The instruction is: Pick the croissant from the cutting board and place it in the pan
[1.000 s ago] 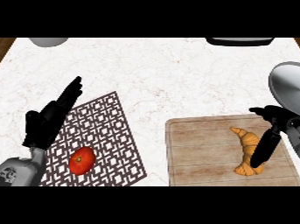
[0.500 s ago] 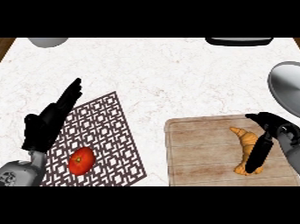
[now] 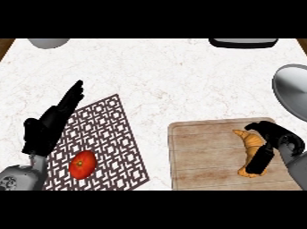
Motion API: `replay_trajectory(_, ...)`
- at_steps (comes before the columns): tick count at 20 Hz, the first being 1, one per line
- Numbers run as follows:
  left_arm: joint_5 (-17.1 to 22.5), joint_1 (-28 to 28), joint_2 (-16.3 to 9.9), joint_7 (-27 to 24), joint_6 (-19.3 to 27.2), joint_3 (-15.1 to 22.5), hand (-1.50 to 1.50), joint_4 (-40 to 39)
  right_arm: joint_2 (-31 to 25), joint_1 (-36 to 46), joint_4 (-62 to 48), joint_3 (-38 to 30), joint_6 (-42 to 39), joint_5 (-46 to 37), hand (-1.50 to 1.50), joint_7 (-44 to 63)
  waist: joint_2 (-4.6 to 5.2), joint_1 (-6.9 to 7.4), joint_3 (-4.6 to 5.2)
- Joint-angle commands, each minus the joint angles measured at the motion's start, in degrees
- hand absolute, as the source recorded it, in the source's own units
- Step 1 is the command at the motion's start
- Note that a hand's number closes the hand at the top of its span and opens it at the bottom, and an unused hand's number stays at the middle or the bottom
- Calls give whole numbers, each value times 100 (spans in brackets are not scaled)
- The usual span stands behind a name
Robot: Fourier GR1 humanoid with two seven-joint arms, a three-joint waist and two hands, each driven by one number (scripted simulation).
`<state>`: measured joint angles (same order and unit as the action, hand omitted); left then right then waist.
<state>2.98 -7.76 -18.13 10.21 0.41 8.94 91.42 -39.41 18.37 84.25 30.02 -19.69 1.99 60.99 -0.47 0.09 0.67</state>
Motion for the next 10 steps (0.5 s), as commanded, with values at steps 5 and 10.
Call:
replay_trajectory(5, 3, 297, 42, 76, -83, -115, 0, 307, 229, -207, 67, 17, -461, 81, 150, 422, 34, 10, -65)
replay_trajectory(10, 106, 21, -42, 240, -276, -360, 0, 251, 248, -201, 393, -104, -344, -178, 150, 550, 32, -24, -64)
